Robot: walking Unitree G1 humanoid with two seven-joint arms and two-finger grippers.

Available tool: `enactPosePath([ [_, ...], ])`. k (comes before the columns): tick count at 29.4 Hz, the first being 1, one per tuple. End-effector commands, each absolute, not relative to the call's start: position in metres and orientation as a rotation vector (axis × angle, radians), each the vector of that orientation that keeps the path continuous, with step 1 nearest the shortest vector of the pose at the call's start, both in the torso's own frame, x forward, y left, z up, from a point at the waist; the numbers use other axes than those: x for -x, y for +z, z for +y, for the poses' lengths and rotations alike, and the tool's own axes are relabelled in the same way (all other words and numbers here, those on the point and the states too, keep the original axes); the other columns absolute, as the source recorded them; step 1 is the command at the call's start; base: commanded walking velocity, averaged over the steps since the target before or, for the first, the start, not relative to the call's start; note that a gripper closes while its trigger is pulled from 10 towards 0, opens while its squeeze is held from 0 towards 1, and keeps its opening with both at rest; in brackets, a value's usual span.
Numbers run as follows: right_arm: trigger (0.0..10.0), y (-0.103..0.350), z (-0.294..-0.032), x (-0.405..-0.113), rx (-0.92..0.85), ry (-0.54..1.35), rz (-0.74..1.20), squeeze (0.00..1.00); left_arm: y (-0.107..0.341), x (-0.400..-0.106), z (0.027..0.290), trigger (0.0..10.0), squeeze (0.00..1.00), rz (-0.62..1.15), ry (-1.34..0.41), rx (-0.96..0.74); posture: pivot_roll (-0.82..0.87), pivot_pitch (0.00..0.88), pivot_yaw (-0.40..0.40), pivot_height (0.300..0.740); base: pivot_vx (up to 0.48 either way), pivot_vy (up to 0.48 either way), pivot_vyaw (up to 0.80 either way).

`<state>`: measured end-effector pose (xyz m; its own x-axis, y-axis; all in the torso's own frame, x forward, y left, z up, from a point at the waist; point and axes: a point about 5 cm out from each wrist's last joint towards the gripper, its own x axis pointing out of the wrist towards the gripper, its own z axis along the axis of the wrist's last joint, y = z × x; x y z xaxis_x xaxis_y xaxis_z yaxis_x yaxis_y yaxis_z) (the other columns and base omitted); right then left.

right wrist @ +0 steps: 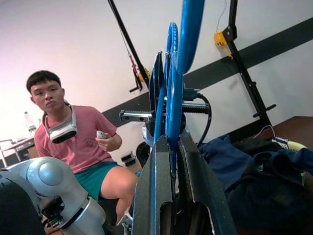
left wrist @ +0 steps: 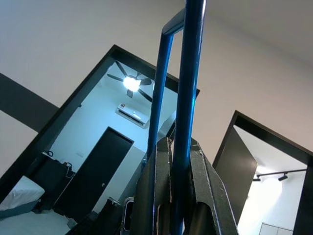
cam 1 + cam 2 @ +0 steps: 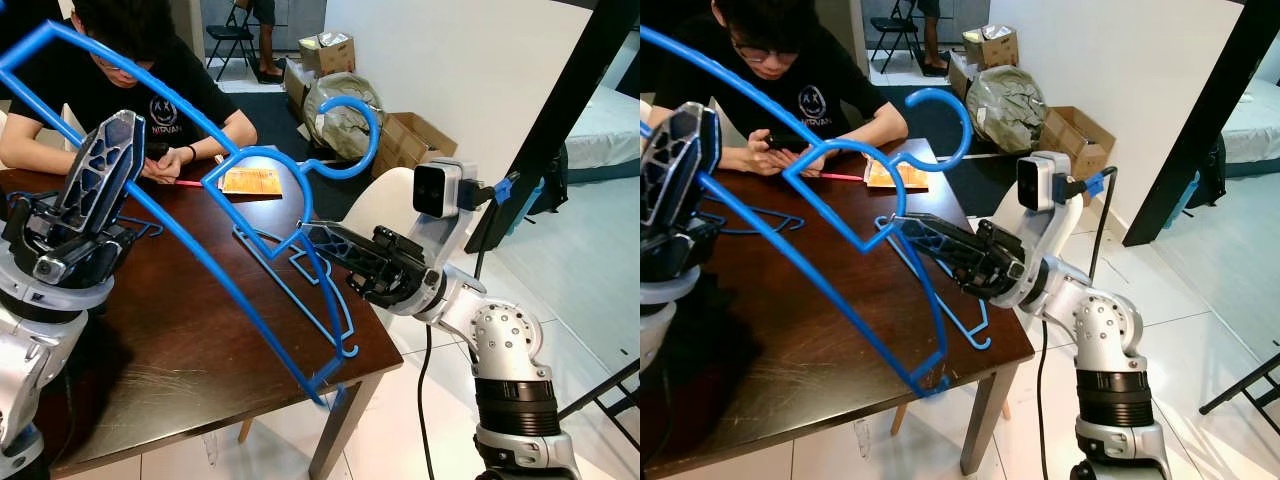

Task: Hang hanger

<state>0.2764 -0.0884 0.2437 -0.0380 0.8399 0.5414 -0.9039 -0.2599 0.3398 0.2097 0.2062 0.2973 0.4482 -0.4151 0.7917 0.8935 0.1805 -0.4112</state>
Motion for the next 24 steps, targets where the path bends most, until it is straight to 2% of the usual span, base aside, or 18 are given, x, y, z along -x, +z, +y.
enactPosePath([
  [1,0.0,0.241,-0.087,-0.277,-0.743,1.644,-0.095,0.00,0.297,-0.208,0.206,0.0,0.00,-0.570,-1.022,0.988,0.15,0.000,-0.076,0.740,0.000,0.000,0.00],
  [6,0.0,0.239,-0.086,-0.277,-0.736,1.636,-0.084,0.00,0.295,-0.208,0.207,0.0,0.00,-0.565,-1.022,0.989,0.15,0.000,-0.075,0.740,0.000,0.000,0.00],
  [7,10.0,0.238,-0.086,-0.278,-0.729,1.623,-0.087,0.00,0.294,-0.208,0.207,0.0,0.00,-0.563,-1.023,0.991,0.15,0.000,-0.075,0.740,0.000,0.000,0.00],
  [11,10.0,0.236,-0.084,-0.284,-0.706,1.561,-0.094,0.00,0.292,-0.208,0.208,0.0,0.00,-0.559,-1.026,0.995,0.15,0.000,-0.073,0.740,0.000,0.000,0.00],
  [12,10.0,0.236,-0.083,-0.287,-0.721,1.540,-0.103,1.00,0.291,-0.208,0.209,0.0,0.00,-0.557,-1.027,0.996,0.16,0.000,-0.073,0.740,0.000,0.000,0.00],
  [15,10.0,0.236,-0.080,-0.288,-0.722,1.521,-0.104,1.00,0.290,-0.208,0.210,0.0,0.00,-0.555,-1.031,0.997,0.15,0.000,-0.071,0.740,0.000,0.000,0.00],
  [16,10.0,0.236,-0.078,-0.288,-0.712,1.522,-0.097,0.84,0.289,-0.209,0.210,0.0,0.00,-0.553,-1.033,0.997,0.15,0.000,-0.071,0.740,0.000,0.000,0.00],
  [17,10.0,0.236,-0.078,-0.288,-0.712,1.522,-0.097,0.84,0.289,-0.209,0.210,0.0,0.00,-0.553,-1.033,0.997,0.15,0.000,-0.071,0.740,0.000,0.000,0.00],
  [18,10.0,0.236,-0.076,-0.286,-0.700,1.531,-0.093,0.00,0.289,-0.208,0.210,0.0,0.00,-0.552,-1.035,0.997,0.16,0.000,-0.072,0.740,0.000,0.000,0.00],
  [24,10.0,0.238,-0.068,-0.279,-0.721,1.596,-0.084,0.00,0.287,-0.208,0.211,0.0,0.00,-0.551,-1.038,0.998,0.16,0.000,-0.074,0.740,0.000,0.000,0.00],
])
